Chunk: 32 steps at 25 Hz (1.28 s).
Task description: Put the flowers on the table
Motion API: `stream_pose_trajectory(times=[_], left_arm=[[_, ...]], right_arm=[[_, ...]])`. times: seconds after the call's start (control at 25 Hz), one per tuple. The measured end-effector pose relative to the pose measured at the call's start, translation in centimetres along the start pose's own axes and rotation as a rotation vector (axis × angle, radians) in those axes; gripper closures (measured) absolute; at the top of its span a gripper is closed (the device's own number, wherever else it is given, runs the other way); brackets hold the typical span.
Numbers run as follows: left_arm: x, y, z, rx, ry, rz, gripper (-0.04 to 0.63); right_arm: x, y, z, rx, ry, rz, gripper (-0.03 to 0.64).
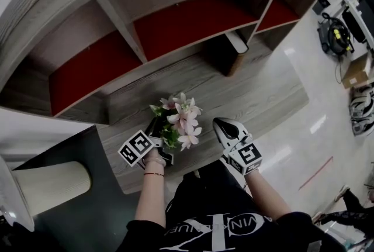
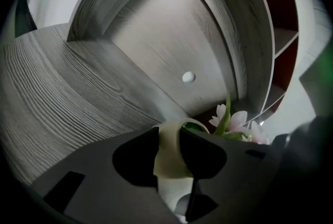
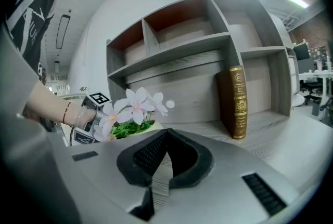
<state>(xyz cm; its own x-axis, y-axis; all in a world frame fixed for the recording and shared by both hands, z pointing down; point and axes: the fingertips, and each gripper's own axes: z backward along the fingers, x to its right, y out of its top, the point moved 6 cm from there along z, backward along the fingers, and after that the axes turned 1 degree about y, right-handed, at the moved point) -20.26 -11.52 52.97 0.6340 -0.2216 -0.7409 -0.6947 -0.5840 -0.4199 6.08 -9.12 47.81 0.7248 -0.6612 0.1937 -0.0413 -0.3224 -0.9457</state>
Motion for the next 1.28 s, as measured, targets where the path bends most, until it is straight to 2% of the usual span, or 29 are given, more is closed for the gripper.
stream_pose_trajectory(times=[0.12,0.32,0.76,1.12,1.28], left_arm=[[-0.6,-0.5,-0.1,0.005,0.004,0.011,0.468],[-1.5,-0.6,-0.5,-0.004,0.034,-0.031,0.466],[-2.0,-0.7,0.0,0.058,0.069,-0.048,0.466],[-1.3,-0.3,1.0,0.105,0.086,-0.046,0.466],[-1.9,-0.7,1.1,0.121,0.097,-0.019,0.465]], right_arm=[[-0.8,-1.1,0.2,-0.01,0.013,-0.003,0.607],[-2.0,-2.3,0.1,-0.007,0.019,-0.011,0.607],[-3.4,-4.8,4.3,-0.032,0.033,-0.008,0.607],[-4.5,-5.1,6.8,-0.016,0.064,-0.006,0.607],[-4.8,-6.0,7.7,-0.022,0.072,-0.004,0.607]])
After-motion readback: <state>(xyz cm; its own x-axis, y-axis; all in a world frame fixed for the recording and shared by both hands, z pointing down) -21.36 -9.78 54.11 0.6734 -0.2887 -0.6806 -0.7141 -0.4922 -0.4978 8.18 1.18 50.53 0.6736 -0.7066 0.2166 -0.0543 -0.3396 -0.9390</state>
